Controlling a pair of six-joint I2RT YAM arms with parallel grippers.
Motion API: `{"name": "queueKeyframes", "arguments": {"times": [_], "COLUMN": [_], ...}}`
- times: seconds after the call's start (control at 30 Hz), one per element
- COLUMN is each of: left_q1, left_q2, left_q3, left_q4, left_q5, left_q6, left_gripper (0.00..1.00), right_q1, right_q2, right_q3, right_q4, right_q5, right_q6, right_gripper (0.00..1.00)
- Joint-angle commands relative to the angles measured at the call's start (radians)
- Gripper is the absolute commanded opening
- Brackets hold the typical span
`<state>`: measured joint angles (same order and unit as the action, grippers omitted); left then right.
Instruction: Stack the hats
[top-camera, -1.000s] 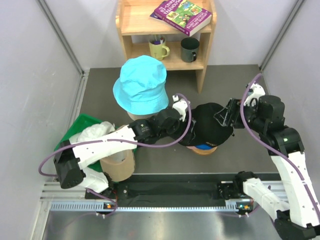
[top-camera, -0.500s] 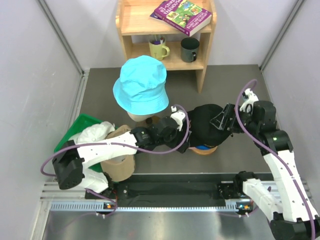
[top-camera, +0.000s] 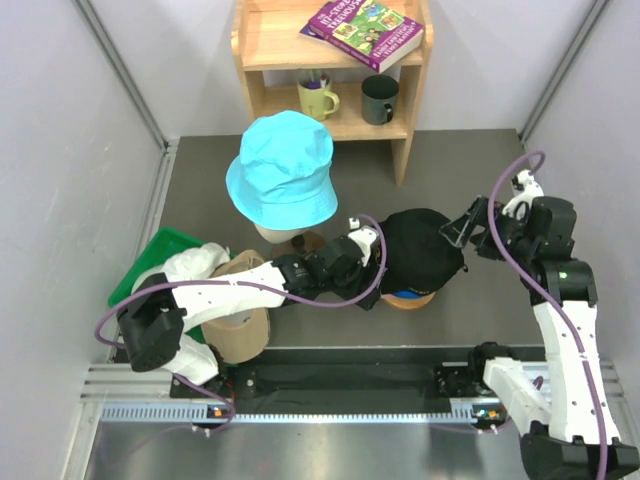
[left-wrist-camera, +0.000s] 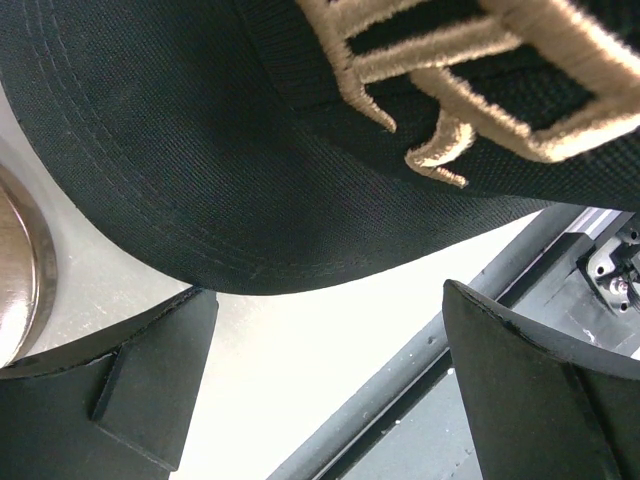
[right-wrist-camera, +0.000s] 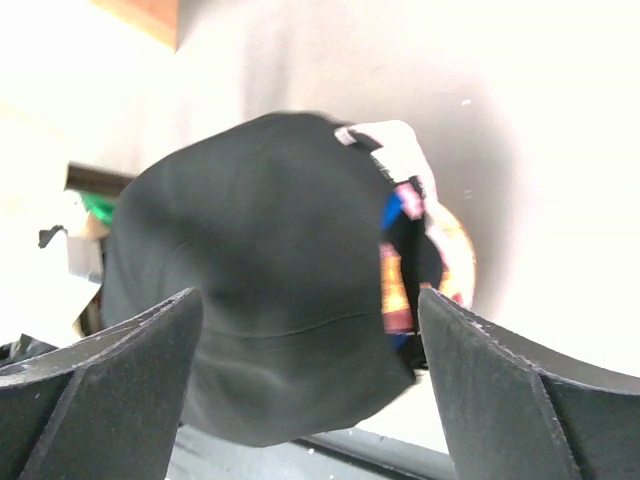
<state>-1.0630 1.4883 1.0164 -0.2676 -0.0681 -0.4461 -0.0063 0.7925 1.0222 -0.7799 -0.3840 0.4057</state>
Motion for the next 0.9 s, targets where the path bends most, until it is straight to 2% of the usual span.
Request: {"name": "queueKeyframes", "arguments": {"times": [0.0, 0.23, 0.47, 0.67, 0.87], "left_q1": [-0.003, -0.003, -0.003, -0.003, -0.003], "left_q2": [-0.014, -0.033, 0.003, 0.001, -0.127], "left_q3": [0.001, -0.007, -0.027, -0.032, 0.014], "left_q4": [0.05, 0.048, 0.09, 0.064, -0.041], "left_q5": [-0.004, -0.016, 0.028, 0.008, -0.048], "left_q6": [0.0, -0.008, -0.011, -0.008, 0.018], "left_gripper": [0.98, 0.99, 0.99, 0.99, 0.99], "right_q1": [-0.081, -0.121, -0.12, -0.121, -0.121], "right_q2": [-0.007, -0.027, -0.036, -0.032, -0.022], "right_q3": [0.003, -0.091, -0.148, -0.083, 0.016], "right_q4": [0.005, 0.025, 0.028, 0.016, 0.005], "right_q5": [-0.068, -0.085, -0.058, -0.044, 0.005], "right_q6": [-0.033, -0.039, -0.041, -0.036, -0.038], "right_gripper": [0.85, 0.8, 0.79, 0.87, 0.93]}}
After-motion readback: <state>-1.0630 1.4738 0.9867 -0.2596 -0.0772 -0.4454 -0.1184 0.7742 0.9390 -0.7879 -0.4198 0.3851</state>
